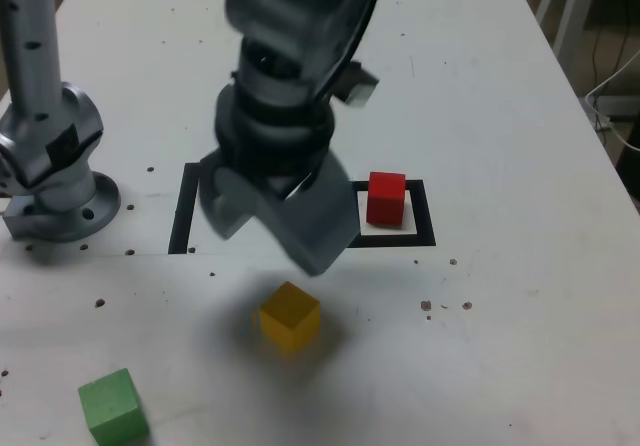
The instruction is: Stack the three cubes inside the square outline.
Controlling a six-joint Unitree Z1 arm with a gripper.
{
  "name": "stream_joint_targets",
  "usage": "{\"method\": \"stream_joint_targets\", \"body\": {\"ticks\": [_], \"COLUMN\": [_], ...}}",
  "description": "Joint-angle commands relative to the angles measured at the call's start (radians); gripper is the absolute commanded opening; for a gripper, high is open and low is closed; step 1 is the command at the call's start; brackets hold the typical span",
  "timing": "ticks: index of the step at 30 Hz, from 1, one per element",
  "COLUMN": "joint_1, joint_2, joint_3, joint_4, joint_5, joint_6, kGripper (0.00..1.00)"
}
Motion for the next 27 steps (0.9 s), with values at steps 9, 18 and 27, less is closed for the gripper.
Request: {"method": "stream_joint_targets", "body": {"ticks": [9, 18, 27], "joint_1": [-0.086, -0.103, -0.103], "joint_2": [0.04, 0.104, 0.143], "joint_3": [-0.006, -0.009, -0.017], "joint_4": [-0.047, -0.084, -0.107], "joint_5": [-0.032, -0.048, -0.094], "joint_6": [-0.015, -0.006, 0.021], "kGripper": [0.99, 0.98, 0.94]}}
